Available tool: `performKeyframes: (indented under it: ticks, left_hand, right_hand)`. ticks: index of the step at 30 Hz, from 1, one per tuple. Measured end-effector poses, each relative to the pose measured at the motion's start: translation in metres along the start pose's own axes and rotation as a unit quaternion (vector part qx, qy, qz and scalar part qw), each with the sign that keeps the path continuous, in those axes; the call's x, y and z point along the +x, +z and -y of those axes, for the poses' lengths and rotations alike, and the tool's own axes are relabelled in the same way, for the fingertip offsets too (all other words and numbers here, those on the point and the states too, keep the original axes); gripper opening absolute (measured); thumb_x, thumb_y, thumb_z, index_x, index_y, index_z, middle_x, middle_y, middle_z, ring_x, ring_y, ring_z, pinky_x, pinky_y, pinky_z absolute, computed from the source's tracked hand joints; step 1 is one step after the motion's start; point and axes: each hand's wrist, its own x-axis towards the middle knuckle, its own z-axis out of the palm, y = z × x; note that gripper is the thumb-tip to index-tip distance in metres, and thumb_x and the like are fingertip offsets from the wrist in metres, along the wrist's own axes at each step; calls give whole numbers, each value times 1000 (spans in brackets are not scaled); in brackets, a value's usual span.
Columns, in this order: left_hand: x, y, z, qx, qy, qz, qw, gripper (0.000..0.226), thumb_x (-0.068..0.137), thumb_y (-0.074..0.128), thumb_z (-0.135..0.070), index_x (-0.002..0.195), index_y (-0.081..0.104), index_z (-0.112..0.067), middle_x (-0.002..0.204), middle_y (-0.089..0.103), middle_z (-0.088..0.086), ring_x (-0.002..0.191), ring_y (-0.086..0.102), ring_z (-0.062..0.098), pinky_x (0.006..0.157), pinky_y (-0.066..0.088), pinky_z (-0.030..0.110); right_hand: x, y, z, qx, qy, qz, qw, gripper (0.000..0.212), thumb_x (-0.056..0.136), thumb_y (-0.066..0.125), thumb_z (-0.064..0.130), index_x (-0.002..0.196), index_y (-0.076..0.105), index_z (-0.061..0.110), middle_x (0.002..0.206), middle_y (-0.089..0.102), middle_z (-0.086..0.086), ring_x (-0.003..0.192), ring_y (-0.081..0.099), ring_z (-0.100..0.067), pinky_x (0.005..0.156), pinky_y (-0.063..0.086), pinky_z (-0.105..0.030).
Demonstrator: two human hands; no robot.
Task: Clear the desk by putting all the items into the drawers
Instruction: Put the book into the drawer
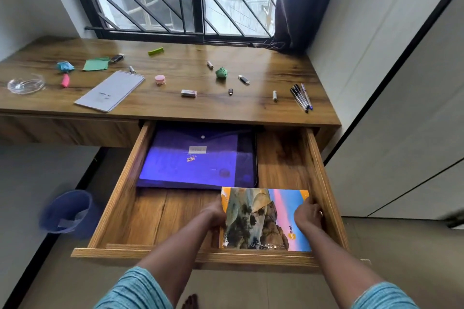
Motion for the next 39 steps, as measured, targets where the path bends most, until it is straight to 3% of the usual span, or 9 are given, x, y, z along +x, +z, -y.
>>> performKeyframes:
  ticks: [2,6,10,13,17,19,23,30,39]
  left_hand:
    - [0,-1,-5,16,-12,-10,1000,54,82,67,-6,128,41,-13,100,61,11,71,69,21,48,54,27]
    - [16,-14,-12,32,-4,-91,995,54,77,74,-25,127,58,-13,130,55,11,116,58,21,92,50,29]
    - [30,-25,-14,-82,-9,-82,993,33,81,68,-17,107,68,2,116,67,17,114,61,24,70,46,26]
    - [31,-25,-14,-100,-2,-113,989,19,85,56,-9,70,63,0,93,64,23,99,64,30,65,35,26]
    - [35,-27,-15,-86,-4,-157,984,28,93,44,-10,102,66,7,114,65,22,106,61,33,79,48,36]
    - [38,-26,-13,-85,-11,-178,980,31,95,41,-9,108,63,8,117,63,22,107,60,34,87,50,38]
    - [39,-22,-14,-101,-15,-196,975,29,95,38,-5,95,65,7,107,62,24,89,58,32,69,41,32]
    - [31,-21,-14,-83,-5,-159,984,27,92,49,-13,107,66,1,116,64,18,105,62,31,80,50,32]
    - [11,-68,-12,16,37,-141,989,31,90,43,-12,112,61,3,123,60,21,115,57,34,91,49,35]
  right_hand:
    - [-7,3,4,-17,-3,-12,1000,51,96,31,6,146,19,2,141,33,-27,126,40,-41,103,36,-44]
    - [-19,7,10,-67,-55,-10,996,58,96,33,10,149,12,9,149,16,-22,137,22,-39,111,26,-45]
    - [-21,13,14,-22,-122,92,988,74,93,40,54,150,-2,33,156,-18,-14,143,-14,-39,114,2,-56]
    - [-23,17,8,-78,-161,152,972,104,72,51,76,143,-18,42,149,-38,-14,139,-25,-42,110,-4,-62]
    - [-24,17,5,-103,-176,173,964,122,61,61,78,142,-22,42,141,-47,-16,135,-31,-46,108,-5,-66]
    - [-23,18,5,-107,-176,172,963,121,60,62,77,142,-21,44,141,-48,-16,135,-31,-46,108,-6,-66]
    - [-24,18,4,-106,-176,169,964,117,61,63,76,142,-16,48,143,-47,-13,136,-30,-44,108,-5,-66]
    - [-26,8,17,-109,-148,196,963,115,68,69,64,146,-12,40,145,-42,-16,136,-28,-47,109,-4,-67]
    - [-58,18,92,-88,-279,43,955,64,94,37,53,145,26,16,157,17,-6,144,18,-24,114,16,-46]
